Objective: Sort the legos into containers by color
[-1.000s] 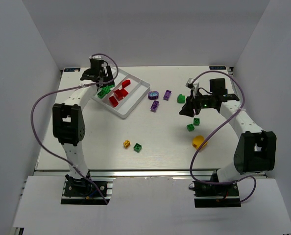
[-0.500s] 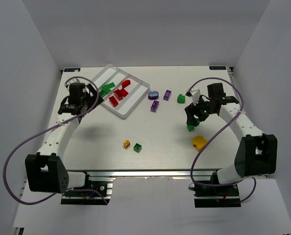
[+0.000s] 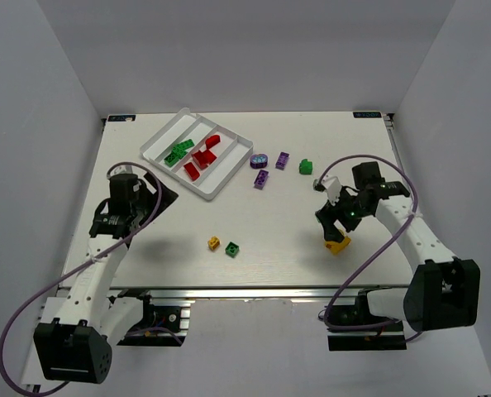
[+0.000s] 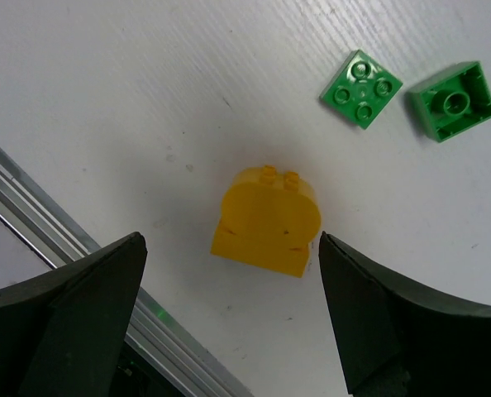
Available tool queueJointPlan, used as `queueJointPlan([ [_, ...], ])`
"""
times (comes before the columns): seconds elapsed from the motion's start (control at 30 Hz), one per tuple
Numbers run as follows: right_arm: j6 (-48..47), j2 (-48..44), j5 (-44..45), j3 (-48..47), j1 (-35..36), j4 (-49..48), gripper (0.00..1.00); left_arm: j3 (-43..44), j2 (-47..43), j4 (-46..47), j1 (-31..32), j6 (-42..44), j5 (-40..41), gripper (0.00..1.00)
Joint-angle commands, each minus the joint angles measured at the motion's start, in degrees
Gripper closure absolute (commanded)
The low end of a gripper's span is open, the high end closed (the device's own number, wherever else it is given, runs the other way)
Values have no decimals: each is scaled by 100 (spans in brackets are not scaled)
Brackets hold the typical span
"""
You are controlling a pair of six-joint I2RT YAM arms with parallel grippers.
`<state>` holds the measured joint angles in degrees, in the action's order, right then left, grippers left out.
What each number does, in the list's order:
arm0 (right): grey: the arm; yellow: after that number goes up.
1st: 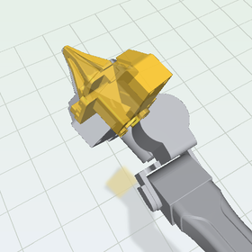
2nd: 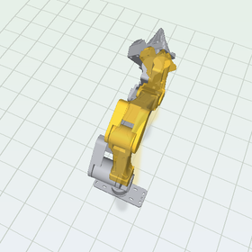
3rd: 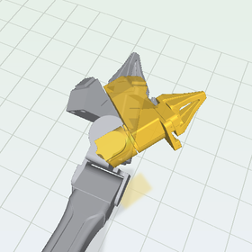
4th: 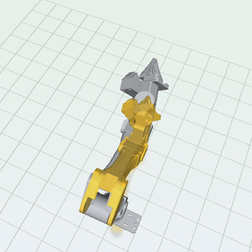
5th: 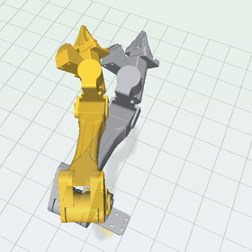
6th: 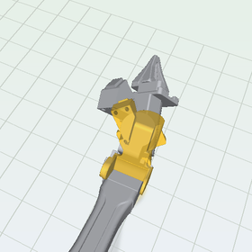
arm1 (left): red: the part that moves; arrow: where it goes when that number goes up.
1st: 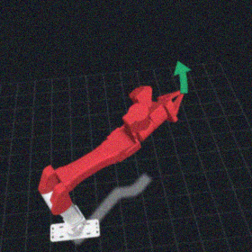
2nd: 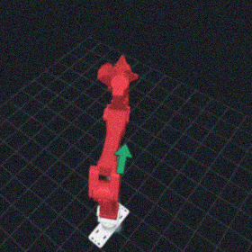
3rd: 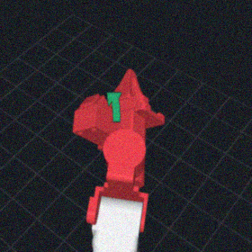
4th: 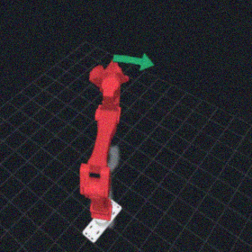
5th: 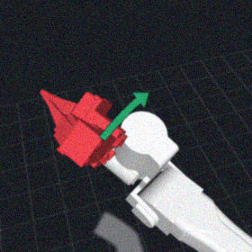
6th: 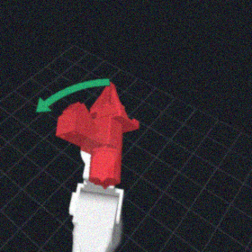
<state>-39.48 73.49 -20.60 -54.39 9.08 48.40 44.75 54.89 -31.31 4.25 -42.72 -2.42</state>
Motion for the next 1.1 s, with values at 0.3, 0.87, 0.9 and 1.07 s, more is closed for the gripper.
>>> queueJointPlan([
  [0.3, -112, -678, 38, 455, 6, 73, 11, -625, -216, -129, 6, -342, -654, 13],
  [0.87, 213, -599, -76, 342, 6, -243, 11, 16, 1823, -632, 2185, -2056, 602, 2],
  [0.9, 239, -599, -93, 324, 6, -252, 11, 42, 1875, -596, 2211, -2082, 602, 2],
  [1.07, 327, -661, -190, 403, 6, -349, 11, 358, 2367, -657, 2343, -2205, 698, 2],
])
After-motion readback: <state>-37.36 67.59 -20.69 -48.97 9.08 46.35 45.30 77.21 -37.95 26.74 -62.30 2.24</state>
